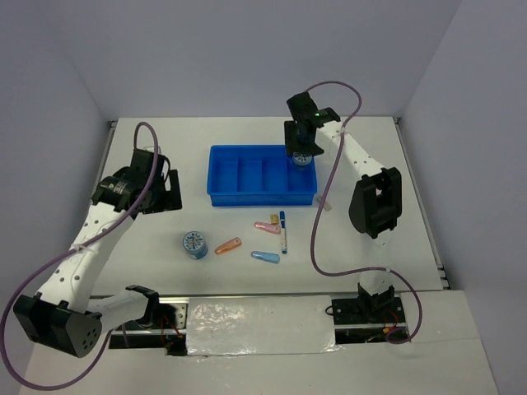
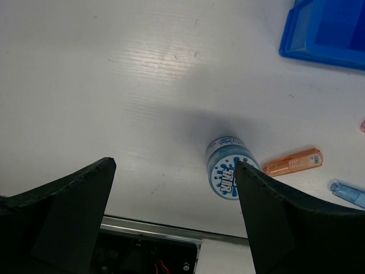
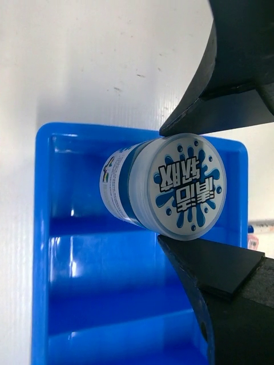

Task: Sort the stationery into containers
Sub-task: Place the stationery in the storage box, then pick up the stationery from the center of the board.

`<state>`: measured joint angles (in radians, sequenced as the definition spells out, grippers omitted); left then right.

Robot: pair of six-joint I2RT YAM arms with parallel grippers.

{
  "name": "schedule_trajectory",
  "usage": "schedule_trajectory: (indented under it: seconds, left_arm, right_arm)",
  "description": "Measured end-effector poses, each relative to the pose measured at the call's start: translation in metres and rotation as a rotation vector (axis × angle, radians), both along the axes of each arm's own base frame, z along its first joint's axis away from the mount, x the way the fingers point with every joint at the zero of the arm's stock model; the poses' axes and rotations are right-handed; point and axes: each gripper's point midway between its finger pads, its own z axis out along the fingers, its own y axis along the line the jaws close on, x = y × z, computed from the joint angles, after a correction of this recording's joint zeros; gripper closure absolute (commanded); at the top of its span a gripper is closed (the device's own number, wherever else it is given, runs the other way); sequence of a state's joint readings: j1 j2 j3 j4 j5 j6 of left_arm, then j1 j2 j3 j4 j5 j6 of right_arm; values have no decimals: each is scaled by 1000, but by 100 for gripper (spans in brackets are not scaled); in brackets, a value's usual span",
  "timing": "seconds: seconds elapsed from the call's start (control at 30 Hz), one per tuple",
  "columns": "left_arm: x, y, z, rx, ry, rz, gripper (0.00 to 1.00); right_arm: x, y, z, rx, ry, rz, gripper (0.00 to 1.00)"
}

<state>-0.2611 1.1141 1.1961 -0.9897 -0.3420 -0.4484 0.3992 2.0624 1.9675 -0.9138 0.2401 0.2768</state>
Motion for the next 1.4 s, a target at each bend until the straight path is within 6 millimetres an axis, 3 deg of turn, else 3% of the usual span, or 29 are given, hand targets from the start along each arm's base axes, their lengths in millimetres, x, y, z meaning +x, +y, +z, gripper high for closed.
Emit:
schedule_trajectory:
  seconds: [0.03,0.1,0.13,0.2,0.23,0.57,0.77,0.93,1.03,1.4]
  left_arm:
    - [0,-3,-8,-10,20,-10,1]
    - [0,-10,-20,-37,50,-31,1]
    - [-1,-13,-25,-47,66,-39,1]
    - [0,-21,-35,-76,90,-58,1]
    - [1,-24,-40,-87,96,-65,1]
    - [0,-46,-75,-173,148,-83,1]
    - [-3,-52,-98,-184,199,-78,1]
    - [-5,-65,-112,-197,247,-91,1]
    - [-9,-75,-118,-195,272,-103,1]
    - [-23,-79,-124,-163,305,-28,1]
  right_arm:
    - [-2,-2,-3,-6,9,3,60]
    - [-3,-4,-7,-7,20,3,48]
    - [-3,-5,-8,-7,23,5,34]
    - [-2,-5,-7,-7,22,7,23]
    - [-2,-5,-7,-6,20,10,12]
    - [4,4,1,38,-3,49,6]
    - [0,12,28,98,-46,70,6]
    - [-21,9,60,144,-93,87,6]
    - [-39,6,68,155,-98,98,6]
    - [-83,7,49,153,-26,134,6]
